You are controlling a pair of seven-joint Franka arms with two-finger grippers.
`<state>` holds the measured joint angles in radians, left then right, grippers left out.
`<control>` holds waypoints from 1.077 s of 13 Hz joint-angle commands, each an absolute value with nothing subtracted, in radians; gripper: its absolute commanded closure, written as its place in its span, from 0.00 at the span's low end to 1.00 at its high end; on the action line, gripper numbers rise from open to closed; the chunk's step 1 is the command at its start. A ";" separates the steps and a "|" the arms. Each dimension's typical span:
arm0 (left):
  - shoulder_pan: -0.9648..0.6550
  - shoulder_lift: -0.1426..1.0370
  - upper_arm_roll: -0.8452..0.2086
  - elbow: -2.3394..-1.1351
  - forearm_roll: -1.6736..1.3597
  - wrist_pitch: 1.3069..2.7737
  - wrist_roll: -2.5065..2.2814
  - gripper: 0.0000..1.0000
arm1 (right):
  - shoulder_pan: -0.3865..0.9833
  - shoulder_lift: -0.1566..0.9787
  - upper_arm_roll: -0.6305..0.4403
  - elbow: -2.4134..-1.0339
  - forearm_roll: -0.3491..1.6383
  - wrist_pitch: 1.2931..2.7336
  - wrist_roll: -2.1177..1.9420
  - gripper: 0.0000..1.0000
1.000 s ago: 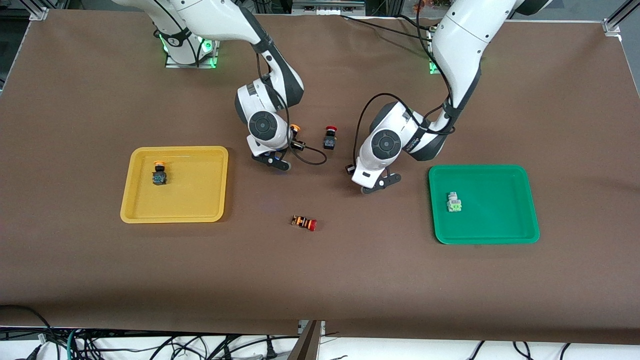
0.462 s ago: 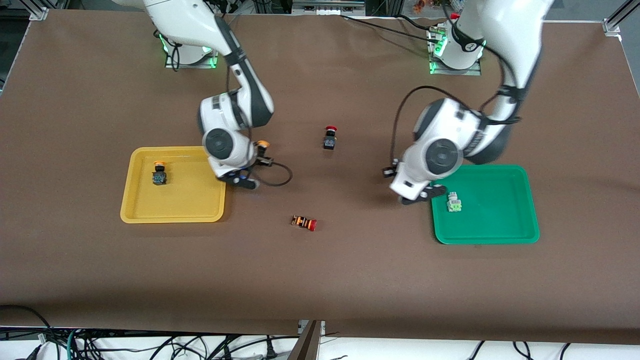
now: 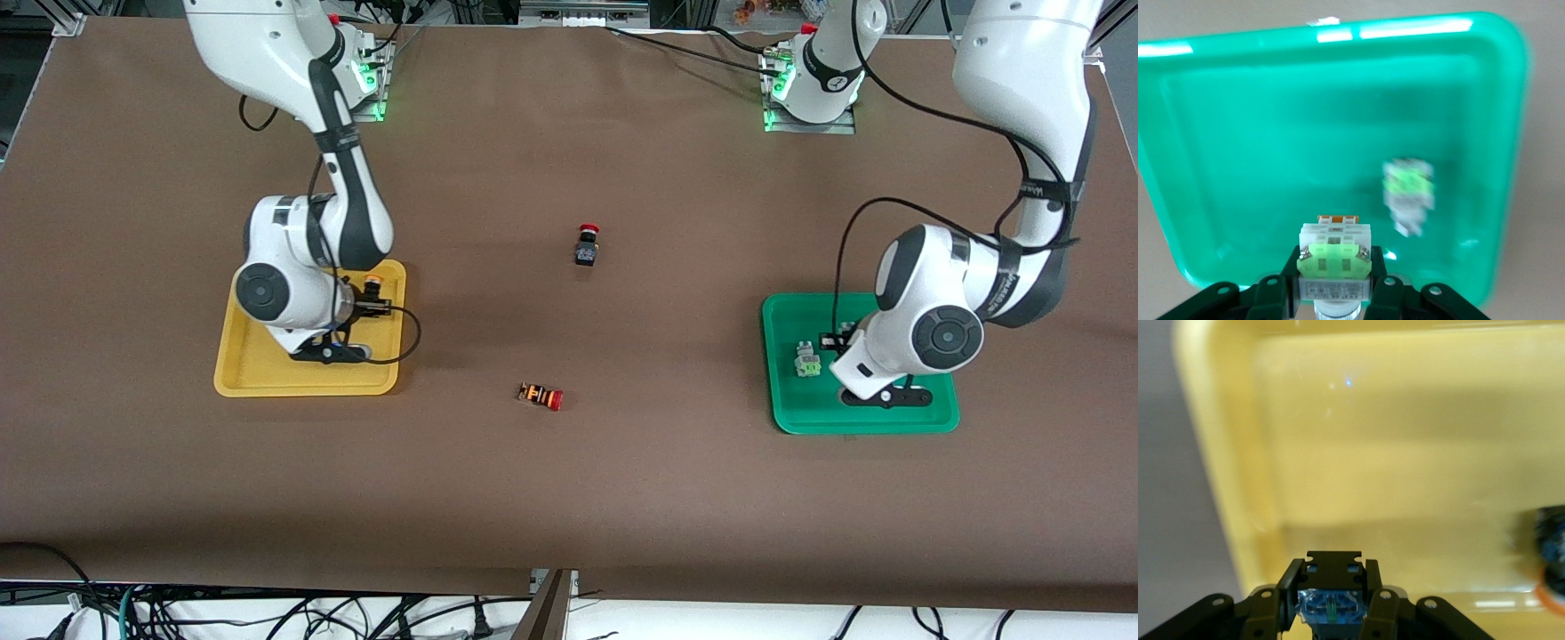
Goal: Place green and yellow buttons in trays
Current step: 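Carry the blue button to the yellow tray while the left gripper carries green, then release the blue button in the yellow tray while the left gripper releases green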
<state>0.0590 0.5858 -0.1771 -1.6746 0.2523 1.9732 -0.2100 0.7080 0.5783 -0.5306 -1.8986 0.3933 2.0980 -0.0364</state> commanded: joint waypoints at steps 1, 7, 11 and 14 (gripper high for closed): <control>0.113 0.627 -0.192 -1.709 0.287 2.090 -0.106 1.00 | 0.646 0.623 -0.526 -1.899 0.410 2.111 -0.173 1.00; 0.129 0.548 -0.202 -1.687 0.273 2.099 -0.084 0.00 | 0.614 0.626 -0.525 -1.864 0.411 2.097 -0.222 0.00; 0.126 0.382 -0.277 -1.521 0.273 1.839 -0.081 0.00 | 0.406 0.582 -0.257 -1.827 0.274 2.098 -0.119 0.00; 0.111 0.324 -0.293 -1.352 0.226 1.590 -0.017 0.00 | 0.093 0.496 0.088 -1.838 -0.025 2.083 0.075 0.00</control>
<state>0.1188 0.3440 -0.2976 -1.4330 0.2597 1.6869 -0.0880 0.2757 0.5781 -0.0927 -1.8178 0.0927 2.1078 -0.0002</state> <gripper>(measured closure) 0.000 0.000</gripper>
